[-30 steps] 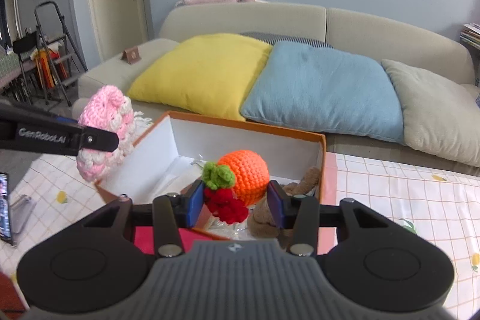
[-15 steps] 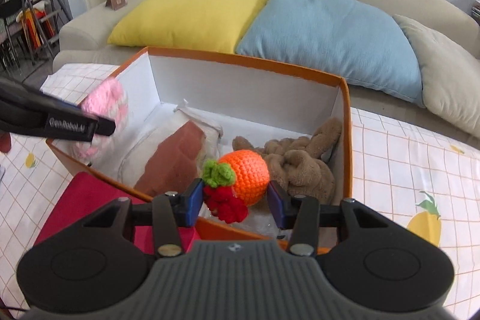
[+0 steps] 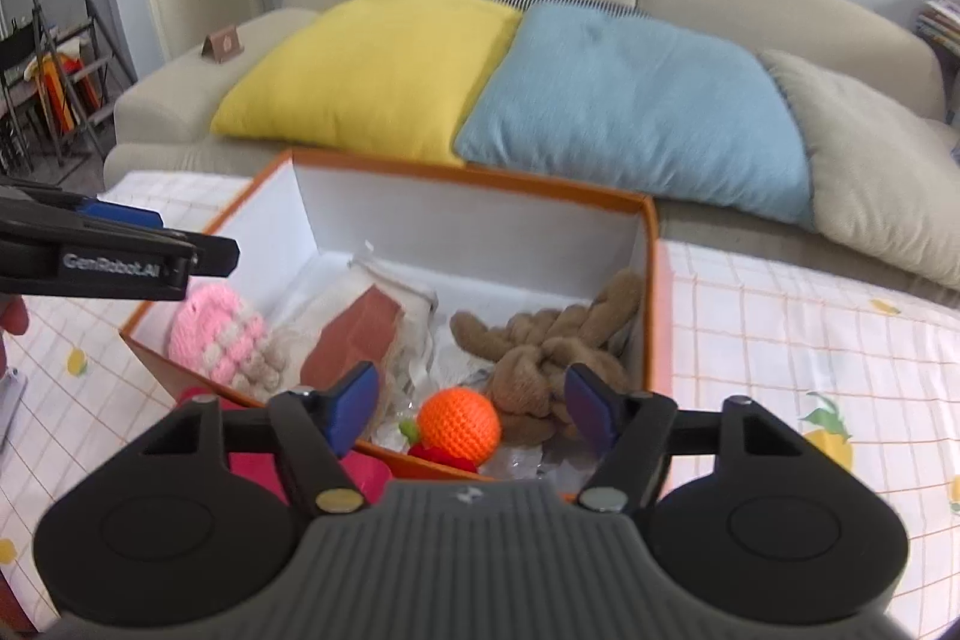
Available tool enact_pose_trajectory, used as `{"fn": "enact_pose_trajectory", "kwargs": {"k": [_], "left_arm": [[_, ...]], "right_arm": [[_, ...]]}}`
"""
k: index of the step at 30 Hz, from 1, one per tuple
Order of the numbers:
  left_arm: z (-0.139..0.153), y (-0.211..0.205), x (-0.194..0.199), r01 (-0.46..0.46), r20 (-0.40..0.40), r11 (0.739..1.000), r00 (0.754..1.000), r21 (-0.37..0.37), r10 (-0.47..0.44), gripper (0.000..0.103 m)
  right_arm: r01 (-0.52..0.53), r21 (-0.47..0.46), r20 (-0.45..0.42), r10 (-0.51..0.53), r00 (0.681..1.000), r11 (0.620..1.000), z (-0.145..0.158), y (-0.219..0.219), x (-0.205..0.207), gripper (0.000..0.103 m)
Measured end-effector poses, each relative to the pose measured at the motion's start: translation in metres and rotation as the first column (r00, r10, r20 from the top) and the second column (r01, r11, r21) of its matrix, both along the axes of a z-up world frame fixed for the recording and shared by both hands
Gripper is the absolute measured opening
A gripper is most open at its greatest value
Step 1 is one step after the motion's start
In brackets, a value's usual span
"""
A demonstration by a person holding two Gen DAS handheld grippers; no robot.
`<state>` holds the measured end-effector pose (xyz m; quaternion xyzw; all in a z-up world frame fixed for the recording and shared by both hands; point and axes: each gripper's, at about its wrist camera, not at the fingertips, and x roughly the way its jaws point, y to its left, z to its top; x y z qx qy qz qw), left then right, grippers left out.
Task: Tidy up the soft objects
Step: 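Open both grippers to drop the toy and fruit into the box, then move both grippers back toward the pink cloth and clear plastic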
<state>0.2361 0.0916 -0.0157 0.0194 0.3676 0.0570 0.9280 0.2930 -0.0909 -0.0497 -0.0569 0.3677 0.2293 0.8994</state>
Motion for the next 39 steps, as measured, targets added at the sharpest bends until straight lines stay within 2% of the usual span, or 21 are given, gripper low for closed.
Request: {"fn": "enact_pose_trajectory", "kwargs": {"k": [4, 11, 15, 21, 24, 27, 30, 35, 39], "left_arm": [[0.028, -0.016, -0.028, 0.036, 0.104, 0.999, 0.994, 0.013, -0.037, 0.079], [0.057, -0.044, -0.087, 0.121, 0.211, 0.992, 0.971, -0.019, -0.114, 0.079], [0.057, -0.056, -0.118, 0.141, 0.219, 0.989, 0.967, -0.037, -0.13, 0.079], [0.036, -0.068, -0.159, 0.199, 0.219, 0.974, 0.96, -0.104, -0.173, 0.079], [0.022, -0.074, -0.173, 0.226, 0.191, 0.966, 0.961, -0.124, -0.2, 0.079], [0.007, -0.083, -0.179, 0.234, 0.124, 0.963, 0.968, -0.136, -0.218, 0.079], [-0.007, -0.09, -0.184, 0.251, 0.066, 0.955, 0.968, -0.161, -0.243, 0.079], [-0.028, -0.11, -0.189, 0.296, -0.033, 0.943, 0.952, -0.149, -0.304, 0.078], [-0.041, -0.125, -0.187, 0.332, -0.102, 0.931, 0.932, -0.152, -0.349, 0.078]], "right_arm": [[0.023, 0.049, 0.066, -0.026, 0.997, 0.999, 0.025, -0.015, -0.021, 0.08], [0.064, 0.135, 0.154, -0.084, 0.984, 0.989, 0.065, -0.053, -0.076, 0.089], [0.09, 0.15, 0.165, -0.115, 0.98, 0.985, 0.07, -0.073, -0.109, 0.091], [0.154, 0.13, 0.19, -0.177, 0.966, 0.979, 0.057, -0.103, -0.165, 0.097], [0.17, 0.104, 0.153, -0.184, 0.971, 0.98, 0.043, -0.114, -0.184, 0.098], [0.199, 0.079, 0.109, -0.207, 0.972, 0.977, 0.028, -0.126, -0.198, 0.098], [0.252, 0.049, 0.111, -0.256, 0.96, 0.967, 0.014, -0.136, -0.208, 0.098], [0.294, 0.041, 0.012, -0.295, 0.956, 0.955, -0.006, -0.149, -0.214, 0.098], [0.33, -0.046, -0.103, -0.333, 0.937, 0.943, -0.033, -0.151, -0.209, 0.098]]}}
